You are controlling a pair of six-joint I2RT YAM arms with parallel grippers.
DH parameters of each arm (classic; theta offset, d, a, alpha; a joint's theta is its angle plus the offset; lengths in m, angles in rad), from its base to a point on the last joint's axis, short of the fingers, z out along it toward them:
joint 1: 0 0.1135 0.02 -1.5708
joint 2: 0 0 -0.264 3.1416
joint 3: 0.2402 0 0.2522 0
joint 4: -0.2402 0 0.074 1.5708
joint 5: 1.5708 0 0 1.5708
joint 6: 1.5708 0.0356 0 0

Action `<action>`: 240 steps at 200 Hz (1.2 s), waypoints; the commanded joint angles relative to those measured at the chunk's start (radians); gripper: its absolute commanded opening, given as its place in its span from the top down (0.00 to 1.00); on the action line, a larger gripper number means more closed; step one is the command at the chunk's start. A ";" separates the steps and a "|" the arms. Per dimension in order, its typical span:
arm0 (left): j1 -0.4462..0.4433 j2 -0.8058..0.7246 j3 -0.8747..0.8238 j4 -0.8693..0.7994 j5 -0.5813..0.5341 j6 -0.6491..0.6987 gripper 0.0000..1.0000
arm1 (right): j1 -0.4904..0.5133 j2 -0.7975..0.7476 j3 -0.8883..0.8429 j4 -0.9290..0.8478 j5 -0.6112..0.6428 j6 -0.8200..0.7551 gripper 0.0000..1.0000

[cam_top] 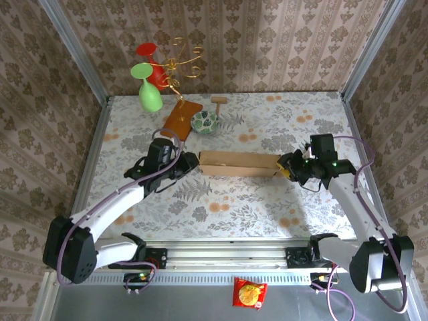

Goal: Fold the paper box

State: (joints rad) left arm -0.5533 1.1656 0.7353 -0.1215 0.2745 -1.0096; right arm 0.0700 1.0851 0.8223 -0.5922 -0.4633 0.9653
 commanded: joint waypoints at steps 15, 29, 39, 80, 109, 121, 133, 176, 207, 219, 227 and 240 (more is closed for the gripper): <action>-0.027 -0.022 -0.097 0.017 -0.031 0.010 0.73 | 0.050 -0.065 -0.120 -0.170 0.065 -0.109 0.62; -0.029 -0.027 -0.104 0.007 -0.032 0.008 0.71 | 0.050 -0.098 -0.140 -0.173 0.082 -0.102 0.60; -0.030 -0.035 -0.106 -0.007 -0.037 0.003 0.70 | 0.050 -0.112 -0.139 -0.174 0.092 -0.096 0.60; -0.009 -0.118 -0.013 -0.186 -0.146 0.060 0.60 | 0.050 -0.112 -0.007 -0.221 0.188 -0.117 0.51; 0.081 -0.208 0.104 -0.353 -0.265 0.195 0.00 | 0.048 -0.108 0.181 -0.331 0.435 -0.184 0.00; 0.129 -0.243 0.121 -0.382 -0.304 0.267 0.00 | 0.045 -0.123 0.232 -0.358 0.570 -0.194 0.00; 0.167 -0.267 0.130 -0.427 -0.370 0.320 0.00 | 0.045 -0.150 0.245 -0.324 0.662 -0.237 0.00; 0.217 -0.334 0.012 -0.475 -0.813 0.524 0.00 | 0.046 -0.291 -0.137 0.269 0.990 -0.450 0.00; 0.263 -0.490 -0.318 -0.036 -0.798 0.936 0.00 | 0.045 -0.266 -0.424 0.679 1.006 -0.683 0.00; 0.321 -0.566 -0.459 0.157 -0.697 1.014 0.00 | 0.043 -0.212 -0.463 0.745 0.958 -0.730 0.00; 0.360 -0.605 -0.532 0.251 -0.653 1.011 0.00 | 0.046 -0.181 -0.487 0.792 0.924 -0.758 0.00; 0.428 -0.628 -0.617 0.347 -0.603 1.007 0.00 | 0.044 -0.122 -0.522 0.873 0.885 -0.795 0.00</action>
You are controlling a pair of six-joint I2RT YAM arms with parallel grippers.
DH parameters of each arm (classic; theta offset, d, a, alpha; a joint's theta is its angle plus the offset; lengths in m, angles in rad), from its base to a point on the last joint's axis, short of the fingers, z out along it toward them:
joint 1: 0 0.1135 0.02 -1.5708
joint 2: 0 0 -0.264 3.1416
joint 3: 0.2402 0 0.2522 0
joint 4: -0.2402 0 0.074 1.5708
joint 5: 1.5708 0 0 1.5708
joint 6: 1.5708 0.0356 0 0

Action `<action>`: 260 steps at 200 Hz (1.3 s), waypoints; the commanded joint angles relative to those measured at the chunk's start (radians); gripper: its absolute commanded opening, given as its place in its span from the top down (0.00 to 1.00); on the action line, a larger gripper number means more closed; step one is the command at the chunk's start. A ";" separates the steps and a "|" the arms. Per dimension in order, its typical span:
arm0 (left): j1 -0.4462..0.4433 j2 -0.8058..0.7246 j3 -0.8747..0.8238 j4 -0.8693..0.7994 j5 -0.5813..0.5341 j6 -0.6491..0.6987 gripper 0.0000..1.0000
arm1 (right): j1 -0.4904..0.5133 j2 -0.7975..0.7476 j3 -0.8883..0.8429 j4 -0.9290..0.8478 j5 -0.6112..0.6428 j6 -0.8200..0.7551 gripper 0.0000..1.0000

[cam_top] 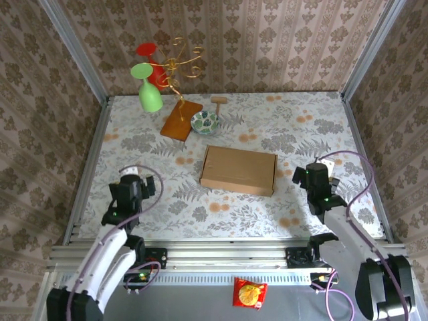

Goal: Fold the paper box

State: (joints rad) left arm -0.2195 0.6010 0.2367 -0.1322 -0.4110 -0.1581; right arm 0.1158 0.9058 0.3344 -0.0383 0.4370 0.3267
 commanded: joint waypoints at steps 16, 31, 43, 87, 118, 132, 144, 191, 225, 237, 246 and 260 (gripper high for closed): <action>0.176 -0.008 -0.113 0.387 0.152 0.137 0.00 | -0.016 0.112 -0.019 0.359 -0.066 -0.186 0.00; 0.229 0.106 -0.091 0.464 0.241 0.138 0.00 | -0.032 0.162 -0.020 0.448 -0.120 -0.203 0.00; 0.252 0.208 -0.074 0.542 0.286 0.140 0.00 | -0.046 0.204 -0.017 0.521 -0.159 -0.205 0.00; 0.259 0.440 -0.061 0.823 0.281 0.133 0.00 | -0.066 0.379 0.029 0.711 -0.234 -0.249 0.00; 0.260 0.626 -0.008 0.970 0.334 0.127 0.00 | -0.082 0.527 0.082 0.801 -0.267 -0.272 0.00; 0.267 0.697 0.004 1.047 0.358 0.113 0.00 | -0.094 0.598 0.056 0.898 -0.302 -0.269 0.00; 0.279 0.769 -0.002 1.152 0.377 0.102 0.00 | -0.095 0.637 0.036 0.990 -0.313 -0.277 0.00; 0.286 0.964 0.000 1.347 0.420 0.117 0.00 | -0.090 0.623 0.064 0.907 -0.286 -0.269 0.00; 0.277 0.955 0.075 1.194 0.453 0.143 0.00 | -0.090 0.623 0.062 0.913 -0.285 -0.272 0.00; 0.271 0.955 0.111 1.131 0.469 0.157 0.00 | -0.090 0.623 0.062 0.911 -0.285 -0.272 0.00; 0.263 0.954 0.115 1.122 0.454 0.159 0.00 | -0.090 0.623 0.062 0.911 -0.285 -0.271 0.00; 0.264 0.953 0.114 1.124 0.456 0.158 0.00 | -0.090 0.622 0.063 0.914 -0.285 -0.272 0.00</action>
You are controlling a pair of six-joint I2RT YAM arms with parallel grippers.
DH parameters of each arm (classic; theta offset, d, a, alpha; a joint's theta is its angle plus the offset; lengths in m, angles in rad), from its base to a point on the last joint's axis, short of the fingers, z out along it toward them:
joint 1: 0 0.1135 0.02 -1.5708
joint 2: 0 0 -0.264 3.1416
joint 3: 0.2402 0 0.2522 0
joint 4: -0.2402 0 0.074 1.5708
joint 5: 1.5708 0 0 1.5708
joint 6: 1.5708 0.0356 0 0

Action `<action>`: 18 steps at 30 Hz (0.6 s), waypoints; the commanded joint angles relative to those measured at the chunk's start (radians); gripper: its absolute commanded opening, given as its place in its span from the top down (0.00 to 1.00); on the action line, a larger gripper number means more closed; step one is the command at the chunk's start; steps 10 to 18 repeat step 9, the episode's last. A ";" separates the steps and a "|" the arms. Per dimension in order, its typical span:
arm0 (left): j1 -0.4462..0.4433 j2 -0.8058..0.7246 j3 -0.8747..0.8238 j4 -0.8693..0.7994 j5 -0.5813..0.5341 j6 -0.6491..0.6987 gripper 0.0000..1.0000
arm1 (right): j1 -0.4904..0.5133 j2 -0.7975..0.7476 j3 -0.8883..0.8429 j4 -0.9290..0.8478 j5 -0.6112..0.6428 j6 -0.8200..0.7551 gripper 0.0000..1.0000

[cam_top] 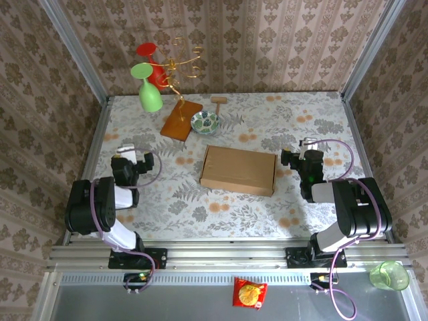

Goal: Fold the paper box

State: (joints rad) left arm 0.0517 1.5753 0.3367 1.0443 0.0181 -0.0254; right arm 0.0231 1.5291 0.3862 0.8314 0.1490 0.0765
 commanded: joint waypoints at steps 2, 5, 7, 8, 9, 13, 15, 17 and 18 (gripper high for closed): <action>-0.007 -0.021 0.014 -0.052 0.027 0.025 0.00 | 0.004 0.000 0.010 0.044 0.004 -0.022 0.00; -0.008 -0.020 0.015 -0.053 0.026 0.025 0.00 | 0.005 0.005 0.017 0.032 0.003 -0.023 0.00; -0.008 -0.021 0.014 -0.055 0.023 0.027 0.00 | 0.005 0.001 0.013 0.039 0.003 -0.023 0.00; -0.007 -0.021 0.015 -0.055 0.023 0.026 0.00 | 0.006 0.000 0.010 0.045 0.000 -0.025 0.00; -0.008 -0.021 0.013 -0.053 0.025 0.026 0.00 | 0.006 0.000 0.010 0.044 -0.002 -0.026 0.00; -0.008 -0.021 0.013 -0.053 0.025 0.026 0.00 | 0.006 0.000 0.010 0.044 -0.002 -0.026 0.00; -0.008 -0.021 0.013 -0.053 0.025 0.026 0.00 | 0.006 0.000 0.010 0.044 -0.002 -0.026 0.00; -0.008 -0.021 0.013 -0.053 0.025 0.026 0.00 | 0.006 0.000 0.010 0.044 -0.002 -0.026 0.00; -0.008 -0.021 0.013 -0.053 0.025 0.026 0.00 | 0.006 0.000 0.010 0.044 -0.002 -0.026 0.00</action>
